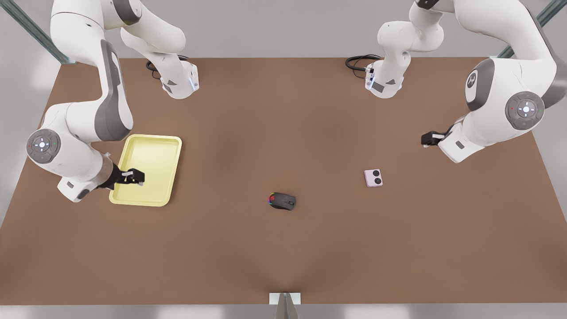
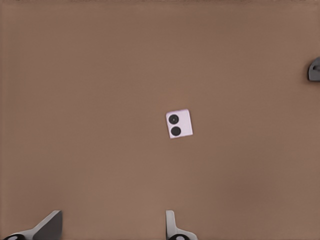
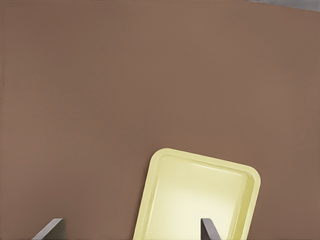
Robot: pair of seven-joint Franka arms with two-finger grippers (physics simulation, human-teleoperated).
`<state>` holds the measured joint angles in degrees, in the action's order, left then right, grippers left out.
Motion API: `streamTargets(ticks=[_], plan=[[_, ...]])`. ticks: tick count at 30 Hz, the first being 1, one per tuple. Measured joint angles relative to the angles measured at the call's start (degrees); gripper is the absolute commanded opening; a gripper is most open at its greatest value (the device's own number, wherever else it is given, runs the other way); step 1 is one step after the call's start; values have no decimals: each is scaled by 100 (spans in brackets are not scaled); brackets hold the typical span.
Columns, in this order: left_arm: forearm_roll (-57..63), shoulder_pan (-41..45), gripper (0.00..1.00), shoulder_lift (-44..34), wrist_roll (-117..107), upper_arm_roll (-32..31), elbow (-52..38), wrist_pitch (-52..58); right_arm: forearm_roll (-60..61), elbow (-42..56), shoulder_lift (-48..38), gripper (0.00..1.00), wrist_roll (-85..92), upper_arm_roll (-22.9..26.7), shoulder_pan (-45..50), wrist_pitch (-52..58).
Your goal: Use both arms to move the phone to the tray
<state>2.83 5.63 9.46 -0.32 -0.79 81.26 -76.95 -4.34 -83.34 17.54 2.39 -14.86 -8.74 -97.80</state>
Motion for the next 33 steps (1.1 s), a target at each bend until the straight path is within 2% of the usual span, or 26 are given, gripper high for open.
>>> streamTargets(ticks=[2, 4, 8, 12, 20, 33], plan=[[4, 1, 100, 179, -11, -7, 152, -41, -1, -1, 0, 100, 8, -4, 2, -49], [-6, 121, 100, 540, -69, -11, 872, -358, -1, -4, -9, 100, 15, -14, 1, -82], [-244, 299, 100, 898, -363, -17, 2617, -1960, -1, 10, -3, 100, 27, -38, 11, -118], [-444, 398, 100, 1025, -725, -10, 3572, -3479, -4, 11, 1, 100, 46, -41, -8, -135], [-639, 518, 100, 1438, -1287, -9, 3735, -5044, -10, 8, 2, 100, 82, -41, -17, -144], [-602, 633, 100, 1731, -1808, 2, 3740, -5644, -10, 8, 19, 100, 113, -38, -29, -155]])
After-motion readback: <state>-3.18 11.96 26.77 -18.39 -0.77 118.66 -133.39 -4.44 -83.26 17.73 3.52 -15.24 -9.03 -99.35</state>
